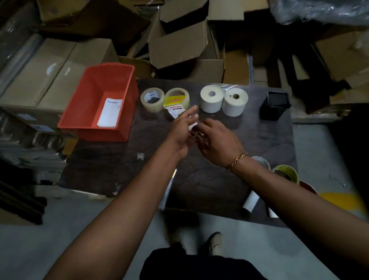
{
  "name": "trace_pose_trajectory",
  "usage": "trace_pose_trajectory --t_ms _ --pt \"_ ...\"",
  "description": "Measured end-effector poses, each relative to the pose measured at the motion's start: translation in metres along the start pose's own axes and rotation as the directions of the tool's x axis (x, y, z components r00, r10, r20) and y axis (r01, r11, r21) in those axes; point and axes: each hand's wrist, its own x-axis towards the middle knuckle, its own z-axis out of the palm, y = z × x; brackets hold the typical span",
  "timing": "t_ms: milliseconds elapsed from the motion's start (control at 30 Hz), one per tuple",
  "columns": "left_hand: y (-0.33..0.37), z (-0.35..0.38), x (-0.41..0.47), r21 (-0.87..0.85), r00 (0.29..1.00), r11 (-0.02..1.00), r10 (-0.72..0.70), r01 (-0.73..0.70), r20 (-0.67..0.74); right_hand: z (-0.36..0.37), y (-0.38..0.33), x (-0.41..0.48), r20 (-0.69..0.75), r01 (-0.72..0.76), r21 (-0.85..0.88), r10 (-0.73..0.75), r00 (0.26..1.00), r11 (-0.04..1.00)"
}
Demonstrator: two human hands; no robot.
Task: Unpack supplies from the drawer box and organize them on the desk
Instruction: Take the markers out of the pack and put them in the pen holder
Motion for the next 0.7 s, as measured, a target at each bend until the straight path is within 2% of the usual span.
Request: trace_pose_trajectory --t_ms 67,167,200,233,300,400,467,600,700 --pt "-0.002 -0.001 0.005 -0.051 0.996 0.997 0.046 -0.050 -0.081 -0.007 0.001 -0.003 0.020 -0.031 0.160 0.028 0.999 0.987" --pt "-0.002 -0.002 0.005 -0.072 0.987 0.992 0.097 -0.107 -0.125 -0.022 -0.001 -0.006 -0.099 -0.060 0.410 0.110 0.989 0.910" --pt "0.000 0.000 0.003 -0.065 0.986 0.990 0.118 -0.126 -0.117 -0.026 -0.002 -0.005 -0.083 -0.091 0.523 0.157 0.984 0.847" --pt "0.002 0.003 0.000 -0.068 0.983 0.987 0.141 -0.149 -0.114 -0.029 -0.004 -0.005 -0.005 -0.152 0.642 0.203 0.979 0.751" --pt "0.007 0.008 -0.003 -0.104 0.974 0.973 0.195 -0.207 -0.119 -0.030 -0.004 -0.007 0.213 -0.314 0.784 0.243 0.946 0.536" --pt "0.016 0.017 -0.008 -0.095 0.949 0.951 0.281 -0.296 -0.145 -0.022 0.001 -0.015 0.422 -0.517 0.754 0.303 0.854 0.406" --pt "0.020 0.023 -0.013 -0.059 0.930 0.934 0.342 -0.353 -0.136 -0.019 0.004 -0.019 0.506 -0.592 0.769 0.335 0.794 0.242" --pt "0.023 0.032 -0.025 0.016 0.907 0.910 0.415 -0.415 -0.071 -0.025 0.003 -0.016 0.566 -0.552 0.824 0.234 0.790 -0.131" --pt "0.025 0.038 -0.035 0.051 0.902 0.902 0.430 -0.429 -0.029 -0.027 0.001 -0.013 0.573 -0.512 0.807 0.184 0.799 -0.294"
